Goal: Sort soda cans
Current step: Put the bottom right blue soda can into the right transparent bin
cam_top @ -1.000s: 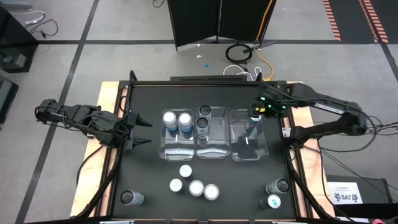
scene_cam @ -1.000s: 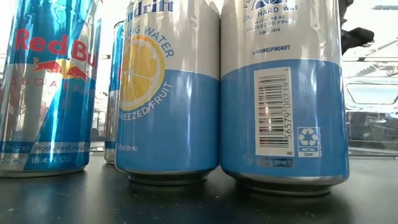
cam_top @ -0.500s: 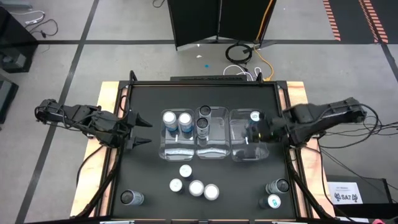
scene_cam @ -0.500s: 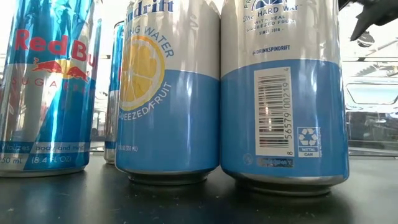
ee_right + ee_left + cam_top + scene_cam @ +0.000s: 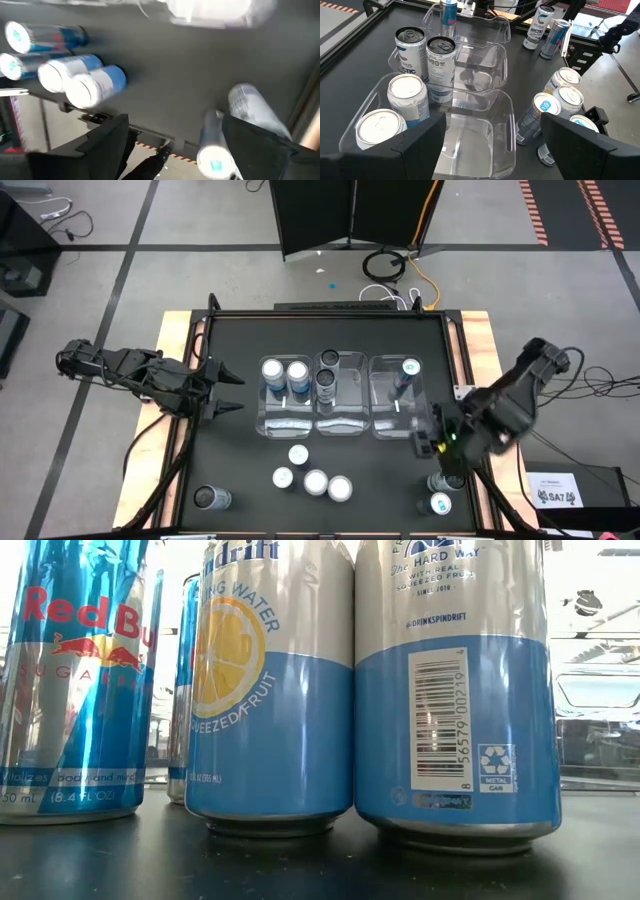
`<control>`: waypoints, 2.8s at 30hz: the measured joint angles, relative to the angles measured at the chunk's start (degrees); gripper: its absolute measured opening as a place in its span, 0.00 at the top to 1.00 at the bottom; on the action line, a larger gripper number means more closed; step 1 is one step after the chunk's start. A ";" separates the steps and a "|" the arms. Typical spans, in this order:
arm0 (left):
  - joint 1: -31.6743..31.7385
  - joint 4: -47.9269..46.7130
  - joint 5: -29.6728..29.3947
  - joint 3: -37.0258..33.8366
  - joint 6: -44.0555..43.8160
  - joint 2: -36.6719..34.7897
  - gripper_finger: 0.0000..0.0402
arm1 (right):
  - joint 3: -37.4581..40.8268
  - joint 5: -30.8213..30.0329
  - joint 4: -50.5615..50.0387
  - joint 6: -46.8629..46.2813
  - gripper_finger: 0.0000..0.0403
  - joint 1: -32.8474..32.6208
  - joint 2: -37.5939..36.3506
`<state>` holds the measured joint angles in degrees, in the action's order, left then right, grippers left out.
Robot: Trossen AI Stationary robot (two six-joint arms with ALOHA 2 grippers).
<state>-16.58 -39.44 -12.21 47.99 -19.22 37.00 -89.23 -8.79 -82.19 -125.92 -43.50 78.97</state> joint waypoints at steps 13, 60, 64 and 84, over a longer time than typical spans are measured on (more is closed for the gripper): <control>0.00 0.02 0.00 0.00 0.02 -0.01 0.17 | -22.33 4.60 -6.18 -13.12 0.22 -8.75 22.80; 0.00 -0.02 -0.02 0.00 -0.04 0.01 0.17 | -10.48 9.98 0.54 -12.73 0.22 -19.55 34.83; 0.00 -0.02 -0.02 0.00 -0.07 0.00 0.17 | -8.73 9.00 0.50 -12.72 0.22 -19.33 34.83; 0.00 -0.02 -0.04 0.00 -0.10 0.01 0.17 | -8.22 2.92 -3.59 -9.94 0.22 -18.26 34.80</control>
<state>-16.58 -39.46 -12.25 47.99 -19.32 37.01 -97.45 -5.87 -85.78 -135.85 -61.76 113.78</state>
